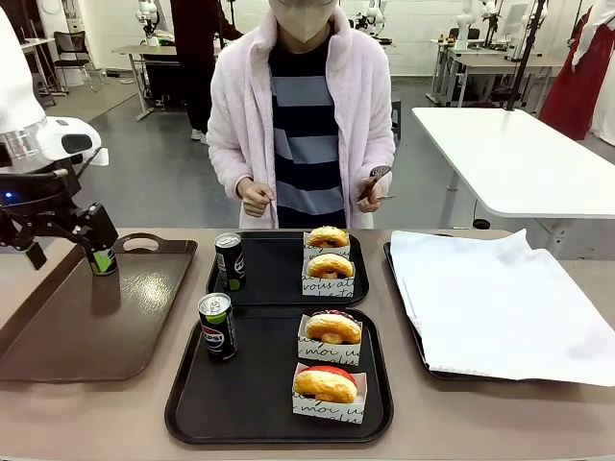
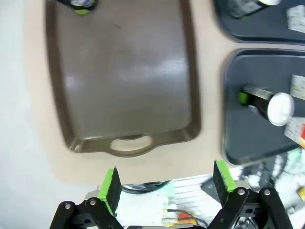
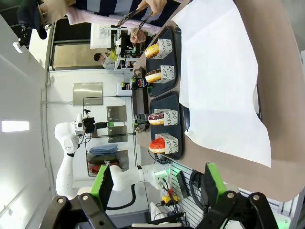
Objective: Set up donuts and drinks on trays.
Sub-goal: Pick up one Pepsi coke from the Handle tray and place it on the Flat Tray without a Pepsi coke.
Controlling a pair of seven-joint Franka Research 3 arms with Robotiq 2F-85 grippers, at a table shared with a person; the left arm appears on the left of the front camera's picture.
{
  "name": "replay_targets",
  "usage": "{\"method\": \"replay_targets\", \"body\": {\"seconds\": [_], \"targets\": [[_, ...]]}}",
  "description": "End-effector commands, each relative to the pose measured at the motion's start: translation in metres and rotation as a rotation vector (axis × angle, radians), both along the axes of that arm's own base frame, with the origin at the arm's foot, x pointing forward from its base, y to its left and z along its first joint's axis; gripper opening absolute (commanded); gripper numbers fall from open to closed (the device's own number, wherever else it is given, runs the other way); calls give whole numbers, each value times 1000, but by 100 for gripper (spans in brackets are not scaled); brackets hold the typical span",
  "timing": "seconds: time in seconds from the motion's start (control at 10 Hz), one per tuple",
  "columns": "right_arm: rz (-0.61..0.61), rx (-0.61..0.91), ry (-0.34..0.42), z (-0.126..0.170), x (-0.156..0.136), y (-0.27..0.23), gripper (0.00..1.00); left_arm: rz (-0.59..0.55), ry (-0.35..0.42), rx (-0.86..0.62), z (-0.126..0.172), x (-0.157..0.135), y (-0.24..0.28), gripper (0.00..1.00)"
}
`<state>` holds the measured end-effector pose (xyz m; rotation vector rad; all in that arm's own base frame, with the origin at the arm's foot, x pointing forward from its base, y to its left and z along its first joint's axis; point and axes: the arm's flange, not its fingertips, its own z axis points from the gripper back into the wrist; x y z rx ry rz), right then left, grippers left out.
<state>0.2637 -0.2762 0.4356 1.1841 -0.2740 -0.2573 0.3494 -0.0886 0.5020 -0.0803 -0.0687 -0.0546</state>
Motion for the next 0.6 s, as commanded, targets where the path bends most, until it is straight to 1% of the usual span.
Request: {"method": "replay_targets", "body": {"seconds": [0.0, 0.1, 0.2, 0.3, 0.4, 0.5], "targets": [[0, 11, -14, 1, 1, 0, 100, -14, 149, -498, 14, 34, 74, 100], [0, 11, -14, 1, 1, 0, 100, -7, 153, -647, 7, 26, 112, 100], [0, 11, -14, 1, 1, 0, 100, -34, 150, -770, 2, 30, 142, 100], [0, 11, -14, 1, 1, 0, 100, -66, 133, -857, -6, 28, 167, 100], [0, 11, -14, 1, 1, 0, 100, -66, 95, -946, -26, 14, 192, 100], [0, 11, -14, 1, 1, 0, 100, -42, 75, -986, -36, 16, 206, 100]]}}
